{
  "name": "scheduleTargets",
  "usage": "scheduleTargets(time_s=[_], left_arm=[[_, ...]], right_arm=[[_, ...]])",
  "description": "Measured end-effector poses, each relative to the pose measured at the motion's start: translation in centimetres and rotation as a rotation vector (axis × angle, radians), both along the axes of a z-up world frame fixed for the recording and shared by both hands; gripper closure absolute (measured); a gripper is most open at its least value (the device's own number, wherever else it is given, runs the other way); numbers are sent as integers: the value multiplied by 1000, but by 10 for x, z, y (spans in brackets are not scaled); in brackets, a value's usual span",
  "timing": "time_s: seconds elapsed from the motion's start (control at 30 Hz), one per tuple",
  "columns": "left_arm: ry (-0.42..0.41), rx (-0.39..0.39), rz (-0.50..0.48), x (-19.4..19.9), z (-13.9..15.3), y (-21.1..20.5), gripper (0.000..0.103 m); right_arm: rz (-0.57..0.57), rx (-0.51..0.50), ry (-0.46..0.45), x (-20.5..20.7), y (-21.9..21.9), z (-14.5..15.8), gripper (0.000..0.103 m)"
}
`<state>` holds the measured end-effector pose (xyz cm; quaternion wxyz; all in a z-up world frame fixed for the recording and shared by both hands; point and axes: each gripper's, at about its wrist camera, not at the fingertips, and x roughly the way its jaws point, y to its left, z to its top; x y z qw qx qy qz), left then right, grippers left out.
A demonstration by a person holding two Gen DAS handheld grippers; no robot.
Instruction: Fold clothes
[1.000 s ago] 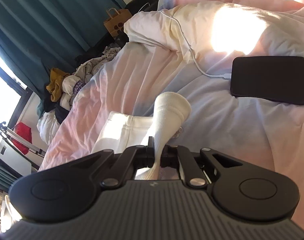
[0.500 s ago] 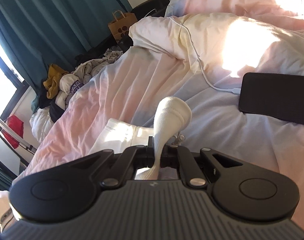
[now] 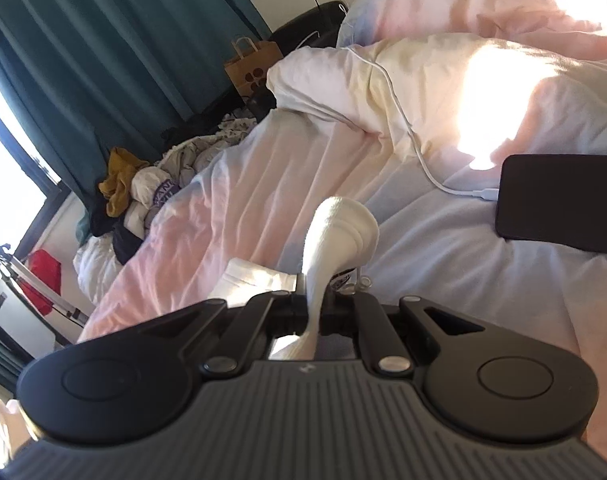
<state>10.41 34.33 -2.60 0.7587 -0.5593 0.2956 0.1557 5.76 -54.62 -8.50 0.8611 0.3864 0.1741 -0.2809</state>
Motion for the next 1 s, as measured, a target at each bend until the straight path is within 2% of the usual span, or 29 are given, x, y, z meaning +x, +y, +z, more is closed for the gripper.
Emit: scheduleTargets(time_s=[0.1, 0.2, 0.27, 0.33, 0.47, 0.6, 0.73, 0.8, 0.87, 0.9, 0.97, 1.0], left_arm=[[-34, -13, -3, -27, 14, 18, 90], [-28, 32, -11, -55, 17, 33, 95], [-15, 44, -18, -77, 13, 42, 98], [6, 10, -25, -104, -5, 53, 98], [33, -12, -17, -135, -41, 60, 98], [18, -24, -11, -145, -58, 62, 97], [2, 62, -82, -150, -51, 56, 93], [7, 111, -125, -154, -43, 52, 87], [9, 179, -178, -151, -31, 41, 74], [9, 220, -208, -149, -25, 32, 64], [9, 308, -264, -150, -13, 11, 51], [9, 353, -284, -152, -6, 0, 48]], right_arm=[[6, -3, -68, -9, -1, 9, 97], [-10, 30, -157, -24, -4, 16, 97], [-46, 90, -152, -34, -7, 14, 97], [-98, 181, -108, -43, -12, 3, 97], [-206, 408, 100, -57, -28, -41, 97], [-256, 601, 100, -70, -42, -75, 97], [-229, 578, 127, -64, -39, -72, 95], [-202, 553, 147, -59, -39, -67, 94], [-192, 538, 155, -59, -39, -64, 93], [-191, 535, 155, -60, -39, -62, 93], [-192, 526, 159, -61, -38, -58, 87], [-191, 512, 166, -61, -37, -54, 77]])
